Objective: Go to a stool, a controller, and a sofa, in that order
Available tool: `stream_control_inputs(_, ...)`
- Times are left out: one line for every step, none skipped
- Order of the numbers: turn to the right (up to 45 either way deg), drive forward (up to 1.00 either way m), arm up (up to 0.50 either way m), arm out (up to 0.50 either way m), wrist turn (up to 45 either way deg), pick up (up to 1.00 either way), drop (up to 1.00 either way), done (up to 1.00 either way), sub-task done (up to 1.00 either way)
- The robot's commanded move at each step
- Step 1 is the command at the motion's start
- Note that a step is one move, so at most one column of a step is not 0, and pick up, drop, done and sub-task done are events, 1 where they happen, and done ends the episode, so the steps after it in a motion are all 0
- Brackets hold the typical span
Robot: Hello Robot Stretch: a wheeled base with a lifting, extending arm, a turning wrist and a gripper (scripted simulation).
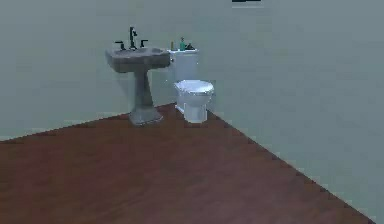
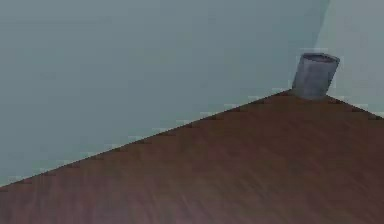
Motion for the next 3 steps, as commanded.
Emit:
stream_control_inputs(-45.0,0.0,0.0,0.0,0.0,0.0,0.0,0.0,0.0)
stream_control_inputs(-45.0,0.0,0.0,0.0,0.0,0.0,0.0,0.0,0.0)
stream_control_inputs(-45.0,0.0,0.0,0.0,0.0,0.0,0.0,0.0,0.0)
